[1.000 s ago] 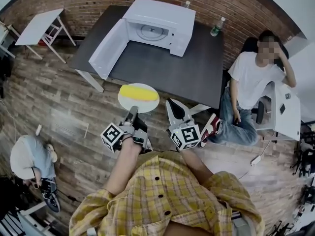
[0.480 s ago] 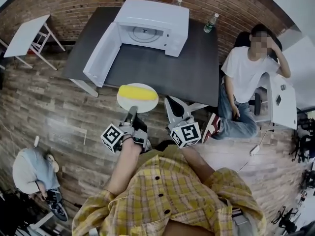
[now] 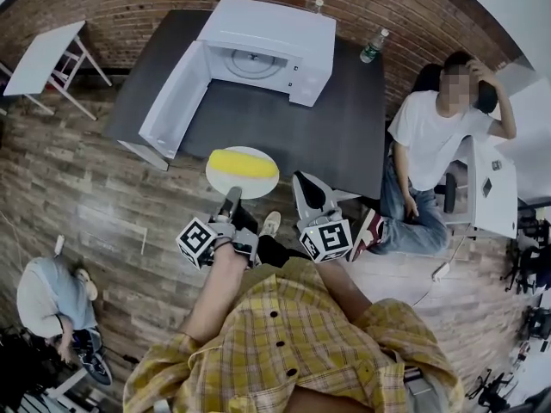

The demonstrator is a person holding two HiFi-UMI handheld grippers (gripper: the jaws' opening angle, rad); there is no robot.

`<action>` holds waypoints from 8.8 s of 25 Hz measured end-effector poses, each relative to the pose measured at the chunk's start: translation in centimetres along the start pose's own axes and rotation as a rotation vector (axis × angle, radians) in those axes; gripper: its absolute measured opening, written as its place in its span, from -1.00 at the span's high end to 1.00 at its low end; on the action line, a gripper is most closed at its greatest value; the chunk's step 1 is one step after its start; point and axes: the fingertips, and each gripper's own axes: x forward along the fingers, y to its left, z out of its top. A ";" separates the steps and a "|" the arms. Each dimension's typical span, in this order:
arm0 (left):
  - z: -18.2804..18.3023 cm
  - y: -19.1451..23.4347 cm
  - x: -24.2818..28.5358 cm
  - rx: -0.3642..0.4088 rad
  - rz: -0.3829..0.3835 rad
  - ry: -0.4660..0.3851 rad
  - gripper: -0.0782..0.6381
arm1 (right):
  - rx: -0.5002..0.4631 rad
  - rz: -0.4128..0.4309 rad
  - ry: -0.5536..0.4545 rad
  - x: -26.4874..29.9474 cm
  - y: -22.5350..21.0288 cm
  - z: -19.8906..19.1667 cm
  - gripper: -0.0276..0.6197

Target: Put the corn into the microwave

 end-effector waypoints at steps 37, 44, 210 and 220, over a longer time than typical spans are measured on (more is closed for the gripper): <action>6.8 -2.4 19.0 0.028 -0.008 -0.042 0.69 | 0.089 -0.028 0.034 15.9 -10.7 -1.7 0.91; 9.1 -1.4 21.0 0.037 0.015 -0.005 0.69 | 0.128 -0.107 0.044 17.3 -11.7 -2.3 0.91; 13.8 7.8 36.7 0.042 0.198 0.137 0.78 | 0.107 -0.137 0.186 18.6 -11.2 -6.3 0.90; 10.7 4.0 33.6 0.088 0.112 0.192 0.78 | 0.104 -0.143 0.140 17.6 -11.6 -5.3 0.90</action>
